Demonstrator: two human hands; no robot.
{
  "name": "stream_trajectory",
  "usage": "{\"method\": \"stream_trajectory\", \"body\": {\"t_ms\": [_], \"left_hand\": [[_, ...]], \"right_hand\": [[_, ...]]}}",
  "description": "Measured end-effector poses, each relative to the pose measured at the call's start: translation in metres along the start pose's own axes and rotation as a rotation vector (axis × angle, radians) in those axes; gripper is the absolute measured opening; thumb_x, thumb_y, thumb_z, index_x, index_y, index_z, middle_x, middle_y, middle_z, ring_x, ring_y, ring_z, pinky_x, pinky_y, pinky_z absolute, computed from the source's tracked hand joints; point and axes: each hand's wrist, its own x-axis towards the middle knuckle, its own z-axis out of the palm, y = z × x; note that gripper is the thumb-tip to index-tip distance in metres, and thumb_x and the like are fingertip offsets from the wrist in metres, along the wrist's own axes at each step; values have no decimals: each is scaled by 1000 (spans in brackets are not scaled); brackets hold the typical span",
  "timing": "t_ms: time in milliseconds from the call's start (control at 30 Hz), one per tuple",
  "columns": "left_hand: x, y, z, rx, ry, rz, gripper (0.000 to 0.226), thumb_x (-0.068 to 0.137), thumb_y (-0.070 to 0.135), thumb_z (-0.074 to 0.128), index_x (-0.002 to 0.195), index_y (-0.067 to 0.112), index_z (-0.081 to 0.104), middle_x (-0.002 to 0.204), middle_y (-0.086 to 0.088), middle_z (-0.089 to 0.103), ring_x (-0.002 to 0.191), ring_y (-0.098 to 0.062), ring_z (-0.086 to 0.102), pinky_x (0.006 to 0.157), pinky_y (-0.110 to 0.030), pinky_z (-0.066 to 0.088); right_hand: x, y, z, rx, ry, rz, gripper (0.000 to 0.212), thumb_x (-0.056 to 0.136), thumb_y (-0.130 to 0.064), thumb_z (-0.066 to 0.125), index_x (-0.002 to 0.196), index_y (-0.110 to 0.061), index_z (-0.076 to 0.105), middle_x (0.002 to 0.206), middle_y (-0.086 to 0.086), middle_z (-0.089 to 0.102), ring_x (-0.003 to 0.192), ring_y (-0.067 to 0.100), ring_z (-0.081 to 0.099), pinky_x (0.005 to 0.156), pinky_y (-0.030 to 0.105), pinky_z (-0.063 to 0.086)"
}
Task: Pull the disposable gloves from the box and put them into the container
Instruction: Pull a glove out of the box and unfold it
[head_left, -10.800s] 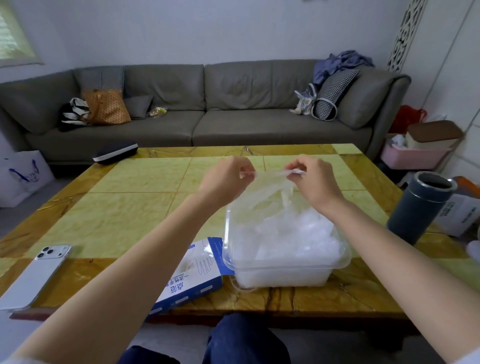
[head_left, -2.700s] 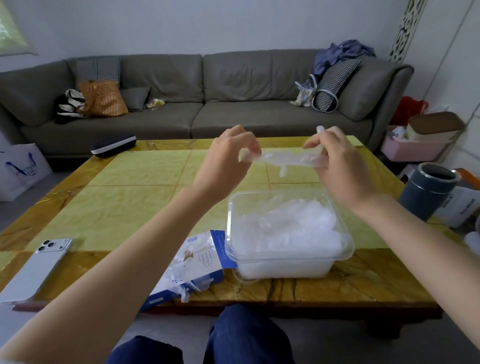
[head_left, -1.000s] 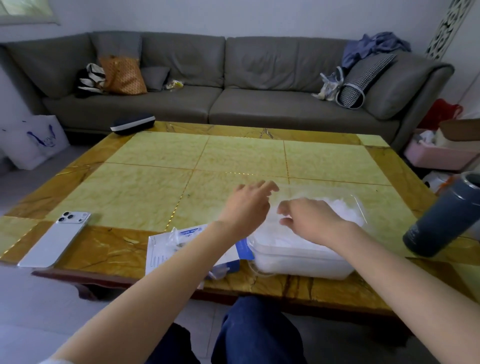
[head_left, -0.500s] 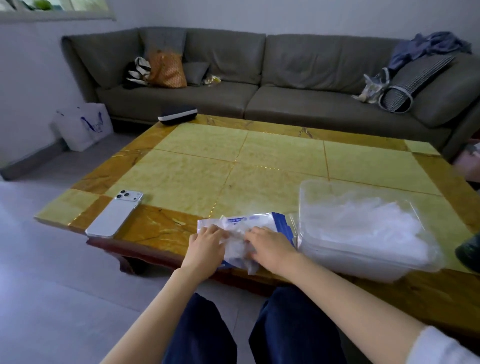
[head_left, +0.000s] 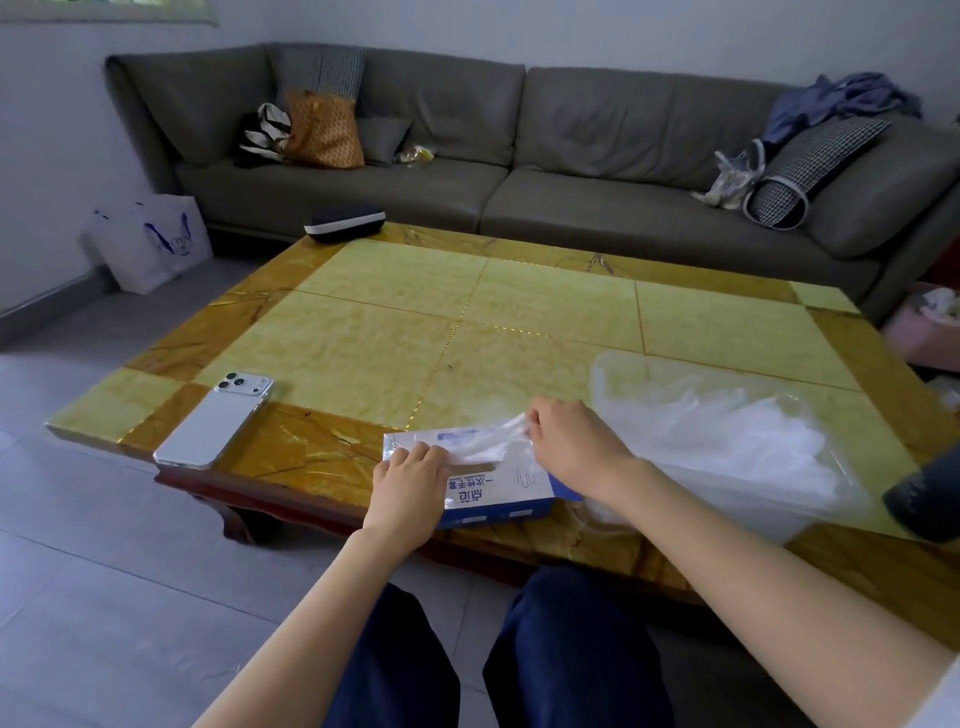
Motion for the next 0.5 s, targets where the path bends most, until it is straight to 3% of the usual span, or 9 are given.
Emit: {"method": "stream_trajectory", "body": {"t_ms": [100, 233, 333, 433, 500], "left_hand": [[0, 1, -3, -11, -28, -9, 35, 100, 21, 33, 134, 20, 40, 131, 2, 44, 121, -21, 39, 101, -33, 29], [3, -2, -7, -2, -80, 10, 35, 96, 16, 37, 130, 18, 44, 130, 1, 44, 120, -21, 39, 101, -33, 30], [6, -1, -15, -120, -110, -28, 37, 96, 16, 41, 133, 19, 42, 134, -2, 43, 122, -22, 40, 101, -37, 34], [12, 8, -32, -297, -23, -59, 44, 94, 14, 48, 137, 13, 36, 140, -7, 39, 124, -25, 43, 104, -44, 37], [15, 19, -50, -403, 93, -9, 48, 91, 10, 53, 136, 12, 36, 140, -6, 40, 123, -22, 44, 103, -37, 37]], "right_hand": [[-1, 0, -18, 7, 81, 17, 14, 95, -7, 40, 91, -5, 53, 87, 13, 61, 76, 26, 58, 65, 36, 48], [-1, 8, -41, 8, 198, 49, 18, 98, -13, 36, 85, -10, 47, 74, 6, 56, 64, 20, 52, 49, 26, 33], [-3, 16, -55, 9, 257, 45, 23, 98, -16, 32, 84, -11, 50, 79, 8, 63, 70, 23, 59, 51, 26, 36], [-6, 25, -65, -43, 270, 49, 24, 98, -17, 32, 81, -14, 50, 79, 6, 63, 68, 22, 56, 52, 26, 34], [-10, 30, -70, -69, 277, 53, 25, 98, -18, 32, 80, -15, 49, 78, 5, 61, 65, 21, 52, 50, 25, 30]]}}
